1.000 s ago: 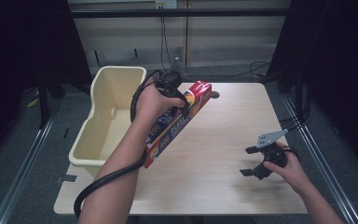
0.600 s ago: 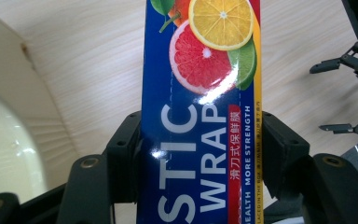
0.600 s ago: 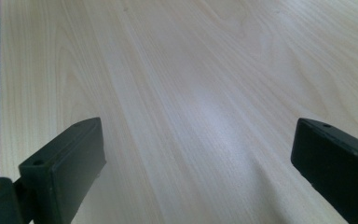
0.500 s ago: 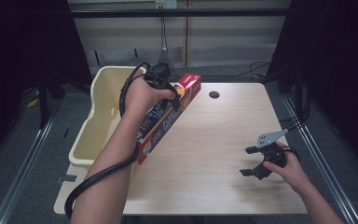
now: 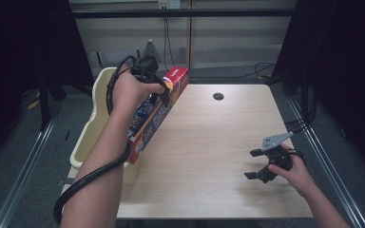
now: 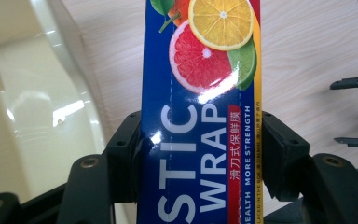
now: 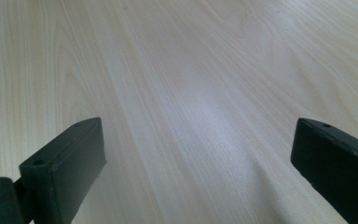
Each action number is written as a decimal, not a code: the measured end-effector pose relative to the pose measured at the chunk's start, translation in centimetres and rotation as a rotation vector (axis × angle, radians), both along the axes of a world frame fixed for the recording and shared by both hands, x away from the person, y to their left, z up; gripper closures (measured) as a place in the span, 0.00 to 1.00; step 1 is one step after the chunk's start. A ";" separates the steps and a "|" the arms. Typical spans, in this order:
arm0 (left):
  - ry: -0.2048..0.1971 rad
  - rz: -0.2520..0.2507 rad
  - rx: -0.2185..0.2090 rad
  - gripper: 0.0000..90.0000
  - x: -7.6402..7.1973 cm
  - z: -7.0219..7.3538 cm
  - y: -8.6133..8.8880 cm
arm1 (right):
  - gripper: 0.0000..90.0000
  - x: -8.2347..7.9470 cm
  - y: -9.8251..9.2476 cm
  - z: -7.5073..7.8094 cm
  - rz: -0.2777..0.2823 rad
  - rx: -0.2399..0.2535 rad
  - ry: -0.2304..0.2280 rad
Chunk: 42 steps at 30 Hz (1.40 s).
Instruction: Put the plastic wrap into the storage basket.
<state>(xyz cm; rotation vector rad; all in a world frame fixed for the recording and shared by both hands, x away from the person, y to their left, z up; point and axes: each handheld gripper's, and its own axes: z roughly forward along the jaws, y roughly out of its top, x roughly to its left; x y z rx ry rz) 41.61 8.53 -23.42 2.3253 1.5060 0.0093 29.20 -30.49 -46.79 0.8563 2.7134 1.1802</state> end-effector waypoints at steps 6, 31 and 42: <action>-0.008 0.025 0.005 0.46 -0.1 0.7 0.9 | 0.03 0.0 0.0 0.0 -0.003 -0.002 -0.003; 0.005 0.134 0.000 0.46 -0.4 1.8 4.9 | 0.03 0.1 0.1 0.0 -0.010 -0.009 -0.007; 0.005 0.196 0.012 0.46 -0.6 2.0 7.1 | 0.03 0.1 0.2 0.0 -0.006 -0.005 -0.005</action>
